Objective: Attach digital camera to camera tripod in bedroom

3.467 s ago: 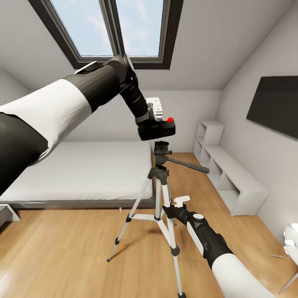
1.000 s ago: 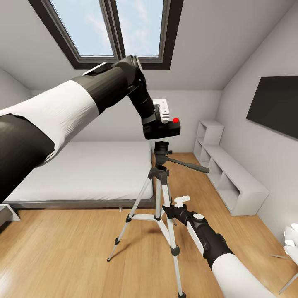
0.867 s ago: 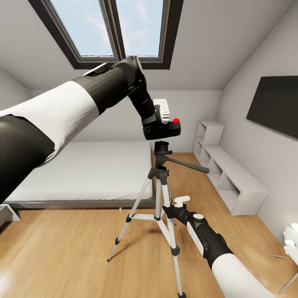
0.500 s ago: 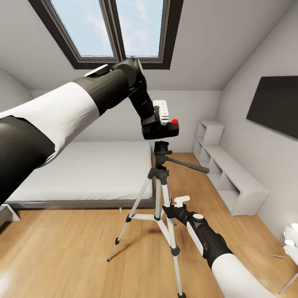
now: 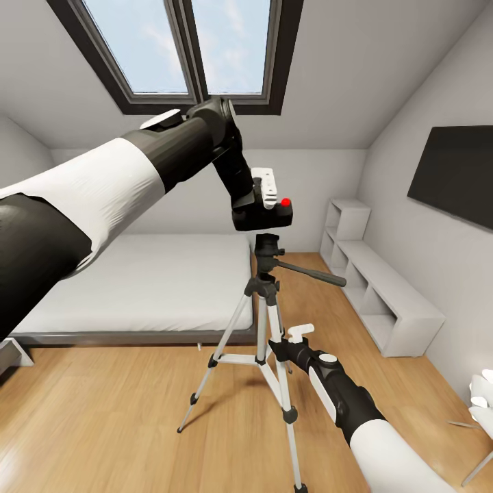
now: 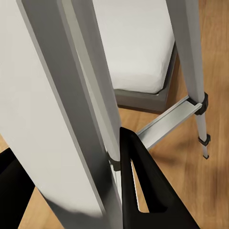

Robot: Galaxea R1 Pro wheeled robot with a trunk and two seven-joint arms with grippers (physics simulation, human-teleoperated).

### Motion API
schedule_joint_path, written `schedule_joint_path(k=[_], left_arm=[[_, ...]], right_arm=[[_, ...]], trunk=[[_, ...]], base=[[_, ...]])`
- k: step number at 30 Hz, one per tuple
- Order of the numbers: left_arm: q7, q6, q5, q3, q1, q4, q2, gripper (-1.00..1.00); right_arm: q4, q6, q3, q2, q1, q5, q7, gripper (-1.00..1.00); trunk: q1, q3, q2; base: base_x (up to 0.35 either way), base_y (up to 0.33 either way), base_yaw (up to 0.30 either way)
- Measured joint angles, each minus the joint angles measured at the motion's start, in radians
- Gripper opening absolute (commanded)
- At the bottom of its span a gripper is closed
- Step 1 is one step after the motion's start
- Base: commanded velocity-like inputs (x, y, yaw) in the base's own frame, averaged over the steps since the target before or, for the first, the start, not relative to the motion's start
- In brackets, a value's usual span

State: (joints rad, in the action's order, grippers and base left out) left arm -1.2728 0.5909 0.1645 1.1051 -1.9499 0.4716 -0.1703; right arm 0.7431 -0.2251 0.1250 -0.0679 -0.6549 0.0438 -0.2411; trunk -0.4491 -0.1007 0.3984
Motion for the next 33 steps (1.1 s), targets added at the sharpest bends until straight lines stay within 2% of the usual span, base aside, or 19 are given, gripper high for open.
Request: schedule_joint_path(k=[33], left_arm=[[0.002, -0.001, -0.006, -0.001, 0.017, 0.000, 0.000, -1.00]], right_arm=[[0.000, 0.000, 0.000, 0.000, 0.000, 0.000, 0.000, -1.00]], trunk=[[0.000, 0.000, 0.000]], base=[[0.000, 0.000, 0.000]])
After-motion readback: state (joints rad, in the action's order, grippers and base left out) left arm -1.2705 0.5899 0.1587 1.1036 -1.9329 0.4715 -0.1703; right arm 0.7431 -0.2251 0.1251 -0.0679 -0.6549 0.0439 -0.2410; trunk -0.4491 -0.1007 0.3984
